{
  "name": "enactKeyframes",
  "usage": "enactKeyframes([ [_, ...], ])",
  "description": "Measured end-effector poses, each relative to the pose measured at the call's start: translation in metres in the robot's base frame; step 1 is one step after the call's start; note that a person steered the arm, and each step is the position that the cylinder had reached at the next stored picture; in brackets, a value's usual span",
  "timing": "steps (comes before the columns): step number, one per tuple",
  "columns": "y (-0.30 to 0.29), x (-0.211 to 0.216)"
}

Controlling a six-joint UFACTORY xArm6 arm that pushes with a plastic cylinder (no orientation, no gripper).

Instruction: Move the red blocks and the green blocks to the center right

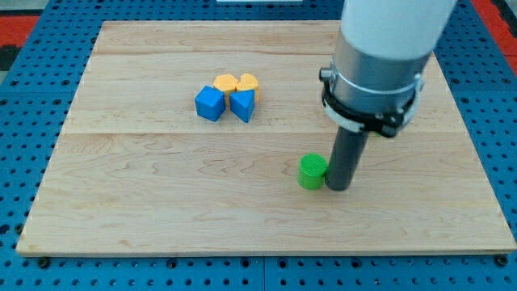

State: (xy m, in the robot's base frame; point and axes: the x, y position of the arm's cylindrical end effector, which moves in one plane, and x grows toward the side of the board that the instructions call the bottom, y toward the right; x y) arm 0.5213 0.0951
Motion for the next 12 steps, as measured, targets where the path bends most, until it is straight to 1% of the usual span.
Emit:
enactKeyframes([
  [1,0.006,0.03],
  [2,-0.037,0.034],
  [3,-0.026,-0.013],
  [4,0.016,-0.035],
  [5,0.015,-0.041],
  [6,-0.043,-0.041],
  [7,-0.081,-0.047],
  [8,-0.099,-0.059],
  [9,-0.054,-0.071],
  [10,-0.011,-0.072],
  [12,-0.005,-0.072],
])
